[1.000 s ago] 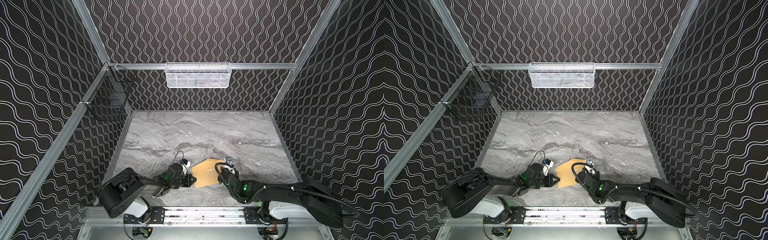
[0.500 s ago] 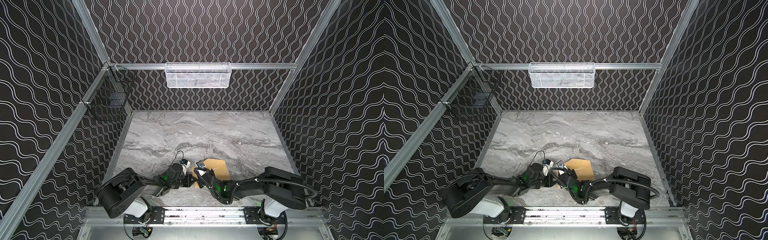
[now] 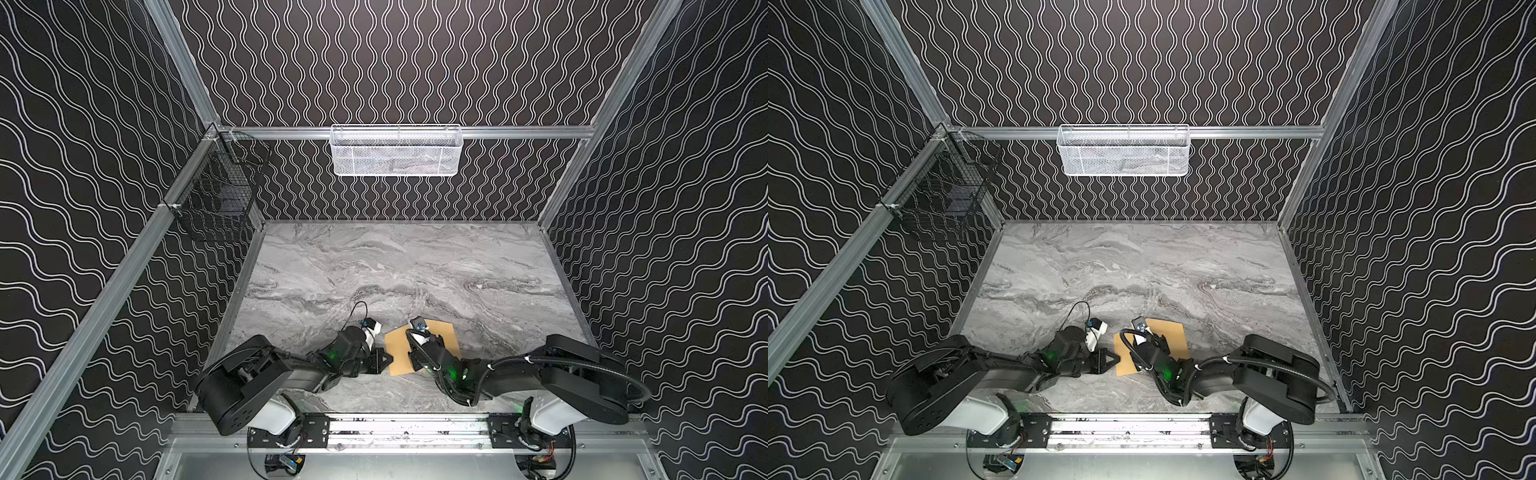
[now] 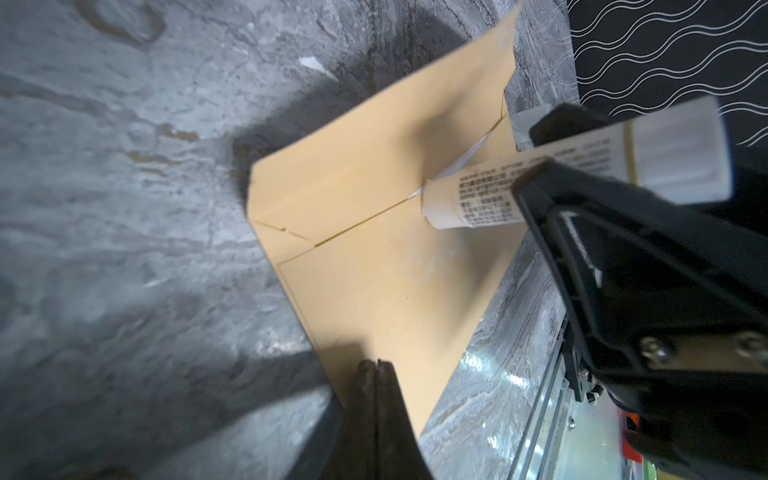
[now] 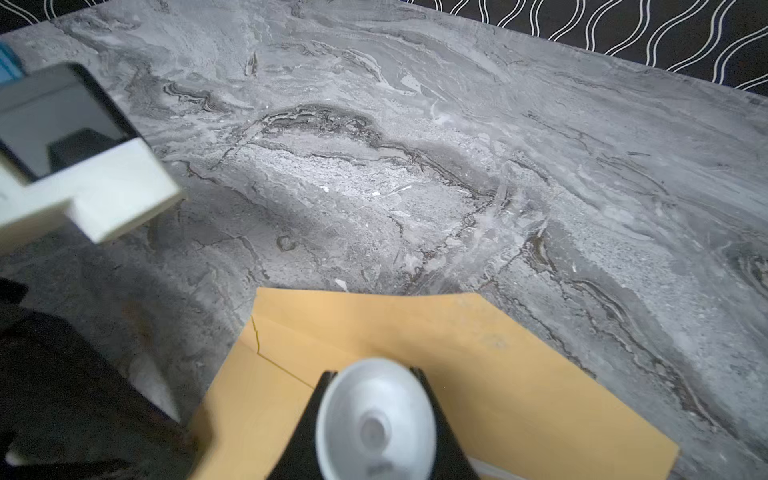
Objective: Place the letter into the envelope and seal it
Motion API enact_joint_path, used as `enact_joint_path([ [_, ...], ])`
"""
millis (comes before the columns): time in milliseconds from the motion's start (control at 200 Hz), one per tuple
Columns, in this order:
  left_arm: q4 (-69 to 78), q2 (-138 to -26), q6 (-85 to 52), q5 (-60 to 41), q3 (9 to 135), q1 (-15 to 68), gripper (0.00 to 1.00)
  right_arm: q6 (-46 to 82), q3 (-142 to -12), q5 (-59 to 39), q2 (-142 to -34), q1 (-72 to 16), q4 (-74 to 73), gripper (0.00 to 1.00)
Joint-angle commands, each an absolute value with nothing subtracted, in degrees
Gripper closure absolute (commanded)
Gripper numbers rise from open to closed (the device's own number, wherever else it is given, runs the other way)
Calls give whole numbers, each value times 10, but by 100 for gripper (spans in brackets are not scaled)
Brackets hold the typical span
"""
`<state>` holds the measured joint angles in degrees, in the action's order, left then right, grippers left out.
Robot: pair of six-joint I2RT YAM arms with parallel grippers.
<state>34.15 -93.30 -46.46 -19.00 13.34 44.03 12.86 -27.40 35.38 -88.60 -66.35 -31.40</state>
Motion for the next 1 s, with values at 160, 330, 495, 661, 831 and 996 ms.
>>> enact_joint_path([
  [160,155,-943,-456,-142,127,439,100,120,-344,319,-951,-701,-370,100],
  [330,161,-947,-456,-144,127,439,100,126,-332,323,-1000,-693,-393,100],
  [495,176,-962,-458,-148,125,439,100,125,-279,349,-959,-660,-365,100],
  [661,177,-965,-456,-148,126,438,100,103,-280,352,-923,-655,-351,100],
  [831,175,-963,-457,-146,126,438,100,106,-313,326,-896,-669,-339,100],
  [996,174,-963,-455,-148,128,439,100,99,-336,308,-963,-678,-403,100],
])
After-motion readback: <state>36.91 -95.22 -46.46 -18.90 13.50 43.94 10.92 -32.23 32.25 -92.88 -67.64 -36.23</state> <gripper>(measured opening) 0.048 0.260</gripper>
